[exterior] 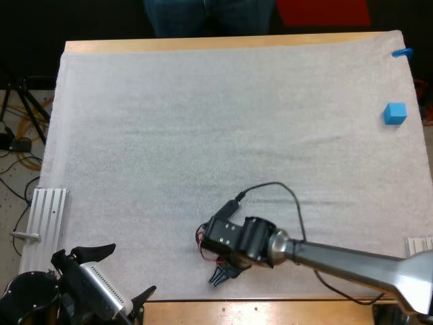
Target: Stack red cube on blue cube
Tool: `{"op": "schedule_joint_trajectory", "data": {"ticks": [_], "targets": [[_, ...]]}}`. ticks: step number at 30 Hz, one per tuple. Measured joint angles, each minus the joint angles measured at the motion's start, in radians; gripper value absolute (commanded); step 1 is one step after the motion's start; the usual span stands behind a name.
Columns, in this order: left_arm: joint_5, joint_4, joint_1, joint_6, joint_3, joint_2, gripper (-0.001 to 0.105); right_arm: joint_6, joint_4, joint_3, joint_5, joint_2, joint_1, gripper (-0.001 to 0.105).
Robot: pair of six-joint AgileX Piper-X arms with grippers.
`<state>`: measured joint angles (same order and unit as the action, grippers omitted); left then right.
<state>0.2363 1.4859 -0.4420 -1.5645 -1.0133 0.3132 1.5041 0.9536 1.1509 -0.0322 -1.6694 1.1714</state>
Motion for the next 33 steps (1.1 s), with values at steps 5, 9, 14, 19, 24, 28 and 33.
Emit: {"op": "schedule_joint_trajectory", "data": {"ticks": [5,9,14,19,24,28,33], "targets": [[0.000,0.000,0.000,0.000,0.000,0.000,0.087,0.042,0.138,0.090,-0.018,0.062,-0.102,0.009],[0.000,0.000,0.000,0.000,0.000,0.000,0.087,0.102,0.187,0.152,-0.073,0.100,-0.240,0.009],[0.000,0.000,0.000,0.000,0.000,0.000,0.087,0.161,0.231,0.224,-0.092,0.117,-0.443,0.009],[0.000,0.000,0.000,0.000,0.000,0.000,0.087,0.221,0.237,0.273,-0.092,0.119,-0.675,0.009],[0.001,-0.028,0.000,0.000,0.000,0.000,0.087,0.274,0.236,0.301,-0.114,0.096,-0.845,0.009],[0.001,-0.033,0.000,0.000,0.000,0.000,0.087,0.279,0.194,0.326,-0.118,0.052,-0.958,0.009],[0.001,-0.033,0.000,0.000,0.000,0.000,0.087,0.279,0.157,0.349,-0.103,-0.015,-1.072,0.009]]}}
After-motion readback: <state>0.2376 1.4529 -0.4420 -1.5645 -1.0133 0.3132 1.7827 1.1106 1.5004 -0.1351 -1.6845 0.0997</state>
